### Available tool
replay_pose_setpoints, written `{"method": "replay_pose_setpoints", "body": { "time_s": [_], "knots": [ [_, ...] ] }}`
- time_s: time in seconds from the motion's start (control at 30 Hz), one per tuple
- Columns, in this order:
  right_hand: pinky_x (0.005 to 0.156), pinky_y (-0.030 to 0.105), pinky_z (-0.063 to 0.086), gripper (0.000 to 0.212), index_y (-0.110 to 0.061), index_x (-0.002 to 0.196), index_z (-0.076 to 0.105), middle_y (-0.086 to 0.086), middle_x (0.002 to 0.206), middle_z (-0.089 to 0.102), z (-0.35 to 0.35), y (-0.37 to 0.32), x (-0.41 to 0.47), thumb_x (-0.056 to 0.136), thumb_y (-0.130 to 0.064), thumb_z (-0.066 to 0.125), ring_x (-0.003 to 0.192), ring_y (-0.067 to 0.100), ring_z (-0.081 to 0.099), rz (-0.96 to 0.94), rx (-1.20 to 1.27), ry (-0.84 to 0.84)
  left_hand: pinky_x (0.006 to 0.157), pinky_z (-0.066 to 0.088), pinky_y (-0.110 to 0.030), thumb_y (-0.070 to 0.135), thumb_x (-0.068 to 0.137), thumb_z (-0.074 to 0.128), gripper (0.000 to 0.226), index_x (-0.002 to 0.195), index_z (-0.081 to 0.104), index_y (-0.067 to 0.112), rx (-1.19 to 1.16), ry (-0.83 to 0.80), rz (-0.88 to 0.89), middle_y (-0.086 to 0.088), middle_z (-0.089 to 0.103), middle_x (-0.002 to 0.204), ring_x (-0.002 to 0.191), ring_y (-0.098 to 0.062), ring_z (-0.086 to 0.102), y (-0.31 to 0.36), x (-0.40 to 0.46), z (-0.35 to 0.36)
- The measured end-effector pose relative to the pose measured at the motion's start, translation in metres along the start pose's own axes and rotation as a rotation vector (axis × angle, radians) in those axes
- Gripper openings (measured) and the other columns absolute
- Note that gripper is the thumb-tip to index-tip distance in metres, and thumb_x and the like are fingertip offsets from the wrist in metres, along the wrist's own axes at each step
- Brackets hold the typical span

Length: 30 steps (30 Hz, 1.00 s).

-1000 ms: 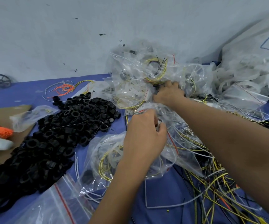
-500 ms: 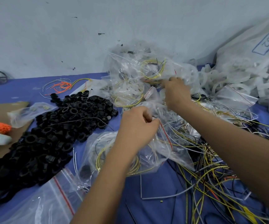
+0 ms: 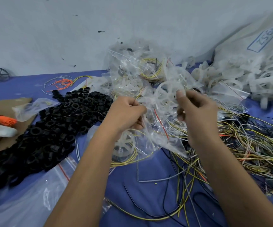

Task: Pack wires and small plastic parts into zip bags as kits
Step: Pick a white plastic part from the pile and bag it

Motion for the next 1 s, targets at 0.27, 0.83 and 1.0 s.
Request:
{"method": "replay_pose_setpoints", "body": {
  "time_s": [0.27,0.83,1.0],
  "knots": [
    [0.039,0.024,0.037,0.008,-0.009,0.089,0.069,0.008,0.069,0.066,-0.001,0.048,-0.042,0.091,-0.015,0.075,0.044,0.013,0.047,0.182,0.104,-0.071,0.042,0.045,-0.02,0.005,0.089,0.063,0.02,0.07,0.059,0.006,0.043,0.0,0.084,-0.004,0.062,0.052,0.043,-0.017,0.062,0.011,-0.003,0.006],
    [0.061,0.021,0.047,0.023,-0.03,0.088,0.071,-0.014,0.075,0.069,0.041,0.025,-0.061,0.087,-0.008,0.076,0.063,0.005,0.058,-0.268,-0.342,-0.486,0.042,0.046,-0.022,0.008,0.091,0.07,0.02,0.073,0.062,0.006,-0.022,-0.093,0.113,-0.006,0.062,0.051,0.044,-0.017,0.061,0.021,-0.01,0.02],
    [0.063,0.024,0.049,0.024,-0.025,0.084,0.07,-0.01,0.074,0.07,0.045,0.029,-0.066,0.082,-0.003,0.08,0.068,0.004,0.06,-0.226,-0.28,-0.532,0.041,0.044,-0.02,0.006,0.091,0.069,0.018,0.075,0.062,0.004,-0.025,-0.136,0.128,-0.005,0.061,0.05,0.042,-0.016,0.06,0.028,-0.015,0.028]
  ]
}}
Point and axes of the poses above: each hand's wrist, its own x-axis towards the middle knuckle, its own z-axis out of the palm, y = z × x, the point moved 8 cm from there along x, towards the middle knuckle
